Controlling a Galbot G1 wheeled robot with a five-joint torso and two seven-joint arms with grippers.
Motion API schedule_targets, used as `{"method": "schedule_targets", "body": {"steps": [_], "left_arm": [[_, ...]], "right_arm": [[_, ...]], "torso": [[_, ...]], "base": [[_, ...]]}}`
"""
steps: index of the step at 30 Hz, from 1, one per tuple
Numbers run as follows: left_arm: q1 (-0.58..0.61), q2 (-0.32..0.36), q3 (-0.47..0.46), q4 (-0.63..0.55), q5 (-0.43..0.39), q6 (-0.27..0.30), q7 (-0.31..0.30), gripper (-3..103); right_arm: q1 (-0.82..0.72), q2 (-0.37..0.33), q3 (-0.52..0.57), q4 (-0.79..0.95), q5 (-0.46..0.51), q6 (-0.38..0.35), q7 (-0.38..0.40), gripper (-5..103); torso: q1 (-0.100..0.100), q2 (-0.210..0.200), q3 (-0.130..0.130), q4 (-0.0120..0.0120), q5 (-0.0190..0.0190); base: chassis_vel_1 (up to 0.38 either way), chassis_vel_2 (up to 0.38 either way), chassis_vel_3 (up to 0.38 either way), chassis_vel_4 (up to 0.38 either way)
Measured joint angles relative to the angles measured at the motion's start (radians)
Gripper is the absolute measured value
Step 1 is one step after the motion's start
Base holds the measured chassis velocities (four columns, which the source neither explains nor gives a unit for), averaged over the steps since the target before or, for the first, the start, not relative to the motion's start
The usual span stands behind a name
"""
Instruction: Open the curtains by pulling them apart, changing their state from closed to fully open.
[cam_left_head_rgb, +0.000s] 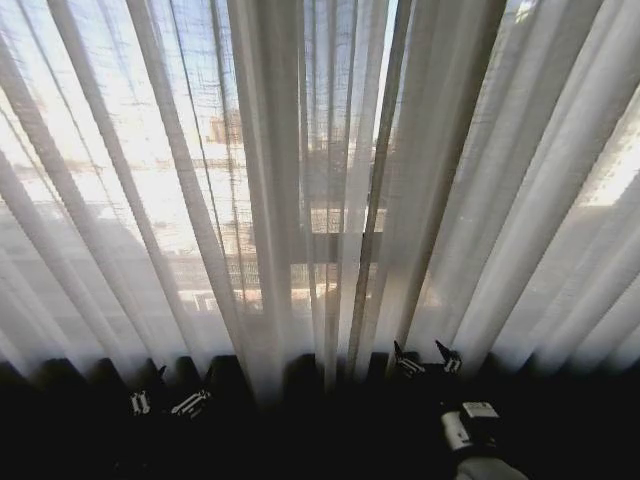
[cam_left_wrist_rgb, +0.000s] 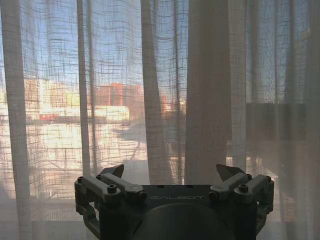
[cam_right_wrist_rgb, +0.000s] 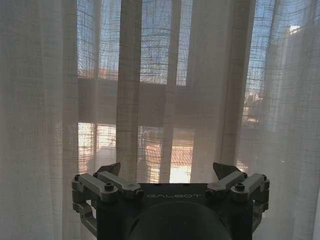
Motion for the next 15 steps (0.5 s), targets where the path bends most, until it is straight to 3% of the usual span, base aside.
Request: {"method": "schedule_targets", "body": {"steps": [6,15], "left_arm": [[-0.006,-0.006,-0.012,0.0,0.002,0.005,-0.002,100],[0.005,-0.031,-0.016,0.0,0.016,0.005,-0.004,100]], "right_arm": [[0.098,-0.051,-0.001,-0.069,0.109,-0.013,0.016,100],[0.296,-0.093,-0.032,-0.251,0.172,-0.022,0.038,100]], "torso": [[0.0,0.0,0.0,0.0001,0.0009],[-0.001,0.0,0.0,0.0003,0.0001]], "base": [[-0.014,0.037,0.015,-0.032],[-0.003,-0.036,0.004,0.031]]}}
